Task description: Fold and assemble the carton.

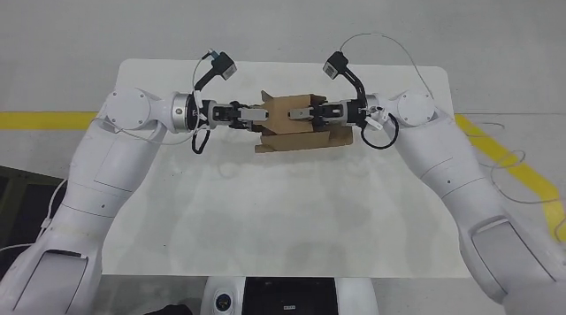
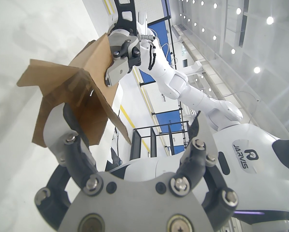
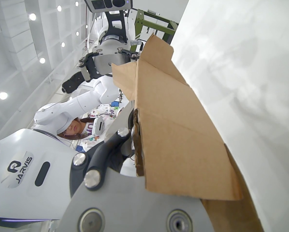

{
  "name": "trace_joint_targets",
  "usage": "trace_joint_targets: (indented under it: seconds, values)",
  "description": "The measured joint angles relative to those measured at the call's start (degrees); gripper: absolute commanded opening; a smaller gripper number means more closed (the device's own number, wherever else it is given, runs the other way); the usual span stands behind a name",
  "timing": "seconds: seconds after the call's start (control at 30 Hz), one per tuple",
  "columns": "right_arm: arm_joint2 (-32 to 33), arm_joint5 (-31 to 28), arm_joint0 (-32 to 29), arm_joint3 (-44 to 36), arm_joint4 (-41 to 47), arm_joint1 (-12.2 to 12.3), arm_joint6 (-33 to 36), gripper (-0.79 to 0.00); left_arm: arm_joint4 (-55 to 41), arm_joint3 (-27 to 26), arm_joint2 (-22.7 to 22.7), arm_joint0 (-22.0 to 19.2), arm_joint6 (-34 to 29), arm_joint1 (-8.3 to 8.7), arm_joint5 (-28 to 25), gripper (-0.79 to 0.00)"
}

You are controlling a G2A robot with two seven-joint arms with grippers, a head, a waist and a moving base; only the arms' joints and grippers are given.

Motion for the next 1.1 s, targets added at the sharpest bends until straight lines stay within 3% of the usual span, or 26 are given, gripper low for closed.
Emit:
trace_joint_targets:
  seconds: [0.37,1.1]
  values:
    - [2.1,-3.7,0.8,1.8,-3.3,-0.8,-8.4,-0.785,-0.6,-0.1,0.6,-0.2,-0.8,-0.24,0.3,0.000]
    - [3.0,-5.6,-0.4,-0.9,-7.2,-2.5,-13.9,-0.785,-0.7,-2.2,1.5,0.9,-1.2,-0.54,0.9,0.000]
